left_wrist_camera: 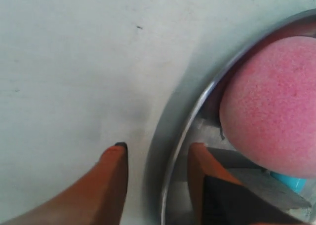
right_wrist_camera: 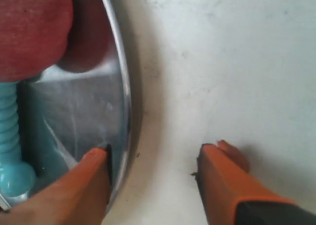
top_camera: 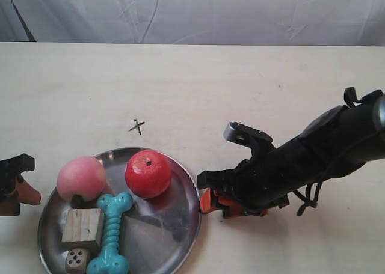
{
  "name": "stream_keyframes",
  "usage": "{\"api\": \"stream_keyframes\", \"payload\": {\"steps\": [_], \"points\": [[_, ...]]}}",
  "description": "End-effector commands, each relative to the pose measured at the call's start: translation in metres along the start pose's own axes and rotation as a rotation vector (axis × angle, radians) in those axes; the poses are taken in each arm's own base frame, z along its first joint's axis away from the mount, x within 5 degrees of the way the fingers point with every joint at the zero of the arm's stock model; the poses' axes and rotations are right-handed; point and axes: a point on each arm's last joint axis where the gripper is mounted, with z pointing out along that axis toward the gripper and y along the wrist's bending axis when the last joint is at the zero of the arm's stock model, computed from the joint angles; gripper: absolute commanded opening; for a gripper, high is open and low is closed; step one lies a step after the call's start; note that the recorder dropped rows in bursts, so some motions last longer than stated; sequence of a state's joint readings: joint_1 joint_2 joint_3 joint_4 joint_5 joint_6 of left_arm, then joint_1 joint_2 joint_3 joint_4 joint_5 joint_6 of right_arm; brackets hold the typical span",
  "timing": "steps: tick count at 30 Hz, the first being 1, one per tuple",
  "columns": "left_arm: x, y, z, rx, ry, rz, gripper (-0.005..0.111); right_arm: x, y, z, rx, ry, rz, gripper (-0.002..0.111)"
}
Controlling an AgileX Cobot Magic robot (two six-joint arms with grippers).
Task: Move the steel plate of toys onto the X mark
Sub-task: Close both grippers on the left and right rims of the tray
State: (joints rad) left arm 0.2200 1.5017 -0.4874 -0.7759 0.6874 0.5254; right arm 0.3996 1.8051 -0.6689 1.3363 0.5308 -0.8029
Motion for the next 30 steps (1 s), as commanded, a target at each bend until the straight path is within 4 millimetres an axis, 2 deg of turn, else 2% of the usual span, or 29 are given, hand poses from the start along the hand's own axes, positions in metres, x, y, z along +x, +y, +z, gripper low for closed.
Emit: {"api": "stream_keyframes", "payload": {"steps": [1,11,22,25,28,30], "points": [[-0.002,0.005,0.005,-0.014,0.016,-0.018,0.039,0.0,-0.001,0.009,-0.016,0.012,-0.005,0.05],[-0.002,0.01,0.018,-0.003,0.074,-0.068,0.039,0.003,-0.002,0.016,-0.017,0.032,-0.001,0.05],[0.006,-0.004,0.036,0.002,0.158,0.002,0.039,0.006,-0.009,0.027,-0.013,0.067,0.031,0.05],[0.005,-0.004,0.036,0.001,0.154,0.001,0.031,0.007,-0.009,0.029,-0.021,0.084,0.036,0.049],[0.005,-0.004,0.036,0.001,0.151,-0.001,0.017,0.007,-0.009,0.029,-0.023,0.086,0.036,0.036],[0.005,-0.004,0.036,0.001,0.151,-0.001,0.007,0.007,-0.009,0.029,-0.025,0.086,0.039,0.02]]}}
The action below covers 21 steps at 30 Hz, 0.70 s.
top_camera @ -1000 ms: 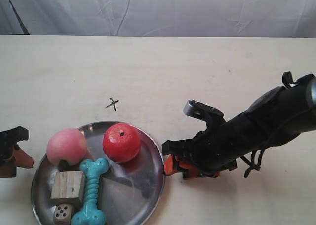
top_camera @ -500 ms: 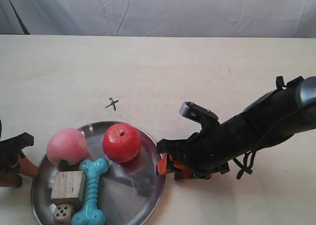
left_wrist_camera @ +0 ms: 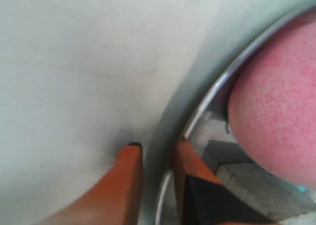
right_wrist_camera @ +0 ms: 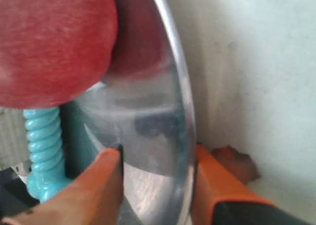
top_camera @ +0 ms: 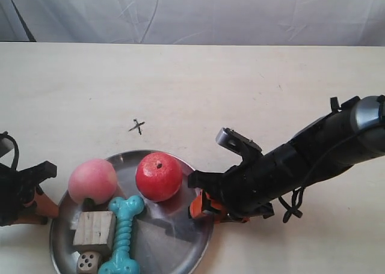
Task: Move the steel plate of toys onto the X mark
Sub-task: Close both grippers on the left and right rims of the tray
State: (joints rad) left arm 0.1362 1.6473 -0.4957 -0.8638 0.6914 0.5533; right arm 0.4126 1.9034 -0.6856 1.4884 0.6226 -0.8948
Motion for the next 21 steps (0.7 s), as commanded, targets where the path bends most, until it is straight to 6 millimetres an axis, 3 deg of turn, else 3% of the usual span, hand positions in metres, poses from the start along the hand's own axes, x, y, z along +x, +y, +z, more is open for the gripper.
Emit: {"api": "stream_keyframes", "payload": {"steps": [1,3,15,18,21], "points": [[0.0019,0.0031,0.0047,-0.032,0.017,0.026,0.002,0.0042,-0.0101,0.0066,0.065,0.02,-0.028,0.014],[0.0013,0.0035,0.0047,-0.036,0.011,0.026,0.0,0.0042,-0.0101,0.0066,0.065,0.02,-0.028,0.0],[0.0046,0.006,0.0045,-0.062,0.049,0.078,0.0,0.0042,-0.0101,0.0066,0.065,0.02,-0.028,0.005],[0.0052,0.005,0.0037,-0.057,0.069,0.093,0.007,0.0043,-0.0102,0.0066,0.066,0.021,-0.03,0.005],[0.0045,0.004,0.0021,-0.058,0.088,0.117,0.023,0.0046,-0.0104,0.0066,0.068,0.024,-0.036,0.005]]}}
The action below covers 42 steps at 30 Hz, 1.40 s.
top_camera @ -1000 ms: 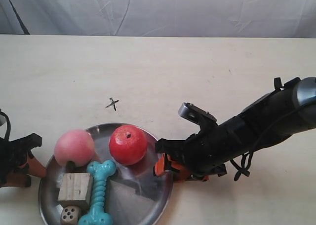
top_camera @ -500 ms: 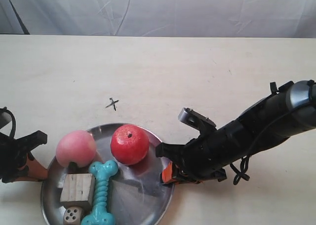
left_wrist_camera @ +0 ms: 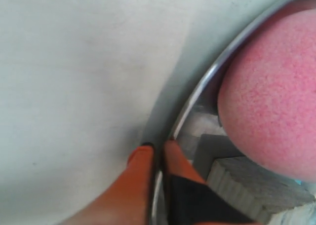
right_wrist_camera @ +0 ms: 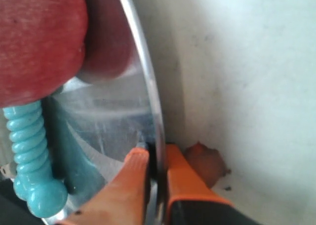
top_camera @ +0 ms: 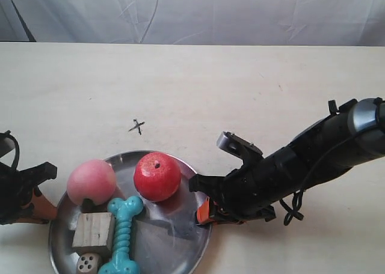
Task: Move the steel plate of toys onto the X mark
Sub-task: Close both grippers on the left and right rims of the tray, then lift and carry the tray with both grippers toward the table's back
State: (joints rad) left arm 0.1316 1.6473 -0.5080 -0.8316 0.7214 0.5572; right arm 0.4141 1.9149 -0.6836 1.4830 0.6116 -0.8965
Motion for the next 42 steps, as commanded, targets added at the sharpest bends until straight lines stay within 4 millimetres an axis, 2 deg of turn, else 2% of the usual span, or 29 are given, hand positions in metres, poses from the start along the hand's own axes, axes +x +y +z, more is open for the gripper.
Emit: {"api": "stream_keyframes", "payload": {"steps": [1,4,19,21,26,31,35,42], "points": [[0.004,0.006,0.003,-0.058,0.063,0.082,0.028,0.004,-0.007,0.004,0.051,0.019,-0.036,0.005],[0.004,0.006,0.003,-0.057,0.065,0.08,0.04,0.004,-0.007,0.004,0.051,0.019,-0.036,0.005],[0.014,-0.006,0.012,-0.021,0.097,0.071,0.039,0.002,-0.008,0.004,0.059,-0.006,-0.015,0.005],[0.013,-0.005,0.012,-0.029,0.086,0.073,0.036,0.002,-0.008,0.004,0.059,-0.006,-0.015,0.005],[0.01,-0.006,0.012,-0.017,0.055,0.042,0.014,0.0,-0.007,0.004,0.056,-0.019,0.004,0.005],[0.008,-0.01,0.012,0.024,0.026,0.037,0.0,-0.001,-0.007,0.004,0.05,-0.035,0.024,0.005],[0.005,-0.015,0.012,0.081,-0.003,0.047,0.0,-0.006,0.001,0.003,0.012,-0.027,0.003,0.005],[0.002,-0.016,0.01,0.08,-0.006,0.035,0.0,-0.019,0.015,0.001,-0.032,-0.035,-0.016,0.005]]}}
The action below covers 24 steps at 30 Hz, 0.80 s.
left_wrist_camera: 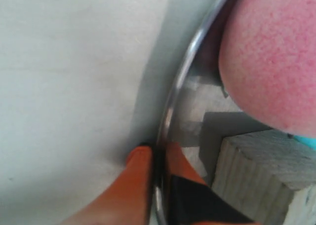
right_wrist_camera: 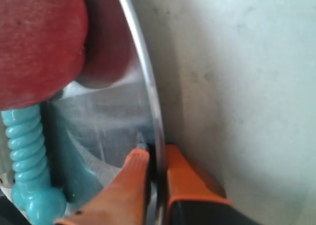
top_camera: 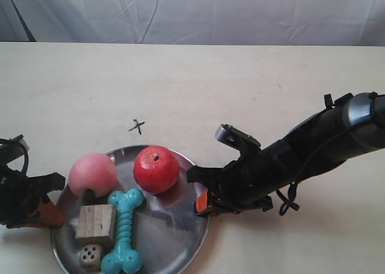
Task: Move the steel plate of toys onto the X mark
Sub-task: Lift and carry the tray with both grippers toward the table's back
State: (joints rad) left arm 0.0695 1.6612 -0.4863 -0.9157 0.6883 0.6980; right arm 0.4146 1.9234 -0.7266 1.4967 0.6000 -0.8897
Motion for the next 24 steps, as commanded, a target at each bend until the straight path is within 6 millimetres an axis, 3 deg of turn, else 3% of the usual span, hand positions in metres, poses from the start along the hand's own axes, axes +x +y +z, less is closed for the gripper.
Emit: {"api": "stream_keyframes", "payload": {"steps": [1,11,17,20,24], "points": [[-0.006,-0.008,-0.002,0.067,-0.014,-0.077,0.0,-0.009,0.011,0.0,-0.019,0.009,-0.019,0.005],[-0.043,-0.028,-0.023,0.126,-0.095,-0.068,0.0,-0.04,0.033,-0.009,0.043,0.004,-0.062,0.005],[-0.096,-0.046,-0.049,0.128,-0.221,-0.035,0.0,-0.089,0.054,0.003,0.06,0.008,-0.101,0.005],[-0.129,-0.045,-0.043,0.125,-0.246,-0.056,0.0,-0.119,0.06,0.014,0.009,0.043,-0.095,0.005],[-0.154,-0.042,-0.032,0.137,-0.229,-0.059,0.0,-0.151,0.057,0.006,-0.004,0.016,-0.056,0.005]]}}
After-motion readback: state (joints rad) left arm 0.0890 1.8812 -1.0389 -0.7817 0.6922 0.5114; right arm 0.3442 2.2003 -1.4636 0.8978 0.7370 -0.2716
